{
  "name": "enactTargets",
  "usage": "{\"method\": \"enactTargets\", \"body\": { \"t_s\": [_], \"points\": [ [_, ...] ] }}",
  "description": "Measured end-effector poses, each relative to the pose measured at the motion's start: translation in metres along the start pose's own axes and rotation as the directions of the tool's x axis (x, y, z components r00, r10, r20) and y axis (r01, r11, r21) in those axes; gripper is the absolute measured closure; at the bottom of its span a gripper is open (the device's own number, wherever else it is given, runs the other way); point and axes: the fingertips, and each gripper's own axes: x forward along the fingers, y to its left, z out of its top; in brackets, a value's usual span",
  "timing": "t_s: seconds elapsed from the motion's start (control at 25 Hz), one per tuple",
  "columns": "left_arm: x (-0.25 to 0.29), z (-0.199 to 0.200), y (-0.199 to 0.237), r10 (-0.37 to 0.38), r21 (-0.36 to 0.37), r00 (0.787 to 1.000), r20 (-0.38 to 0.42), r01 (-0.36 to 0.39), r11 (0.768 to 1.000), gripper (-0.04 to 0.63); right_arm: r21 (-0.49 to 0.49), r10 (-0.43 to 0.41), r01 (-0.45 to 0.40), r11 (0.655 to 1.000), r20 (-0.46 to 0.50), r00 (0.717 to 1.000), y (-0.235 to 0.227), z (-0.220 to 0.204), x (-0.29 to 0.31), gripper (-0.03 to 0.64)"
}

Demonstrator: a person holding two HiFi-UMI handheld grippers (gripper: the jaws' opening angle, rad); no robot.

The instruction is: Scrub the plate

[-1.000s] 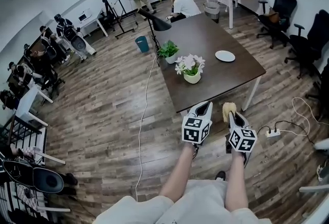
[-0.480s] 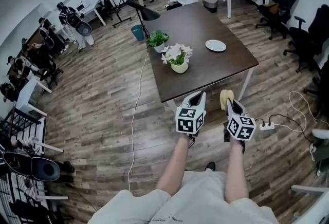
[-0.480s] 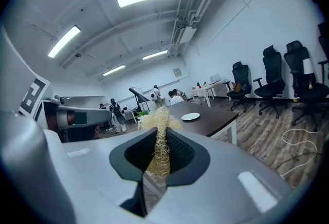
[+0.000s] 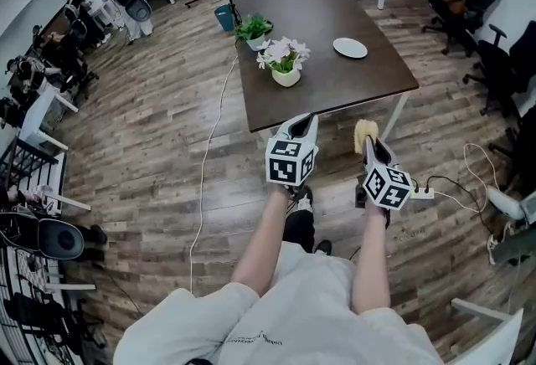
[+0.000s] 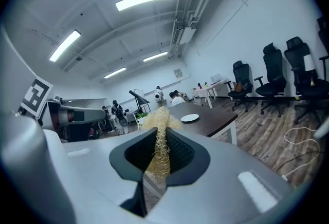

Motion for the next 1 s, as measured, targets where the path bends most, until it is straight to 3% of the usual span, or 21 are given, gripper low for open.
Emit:
{"method": "enactTargets", "body": {
  "t_s": [0.32, 0.52, 0.64, 1.0],
  "points": [
    [0.035, -0.008, -0.020, -0.092, 0.055, 0.994, -0.052, 0.095, 0.994, 0.594, -0.033, -0.061, 0.061, 0.998, -0.004, 0.998, -0.027, 0.013, 0.019, 0.549],
    [0.059, 0.000, -0.009, -0.091, 0.013, 0.996, -0.015, 0.091, 0.996, 0.594, -0.064, -0.085, 0.083, 0.994, -0.029, 0.996, -0.044, 0.018, 0.034, 0.549],
    [0.075, 0.001, -0.004, -0.101, 0.006, 0.995, -0.019, 0.101, 0.995, 0.594, -0.034, -0.104, 0.103, 0.994, -0.018, 0.994, -0.060, 0.024, 0.046, 0.549],
    [0.128, 0.015, 0.056, -0.001, -0.055, 1.000, 0.019, 0.002, 0.998, 0.594, -0.008, -0.093, 0.093, 0.996, -0.041, 0.995, -0.077, 0.034, 0.113, 0.548]
  ]
}}
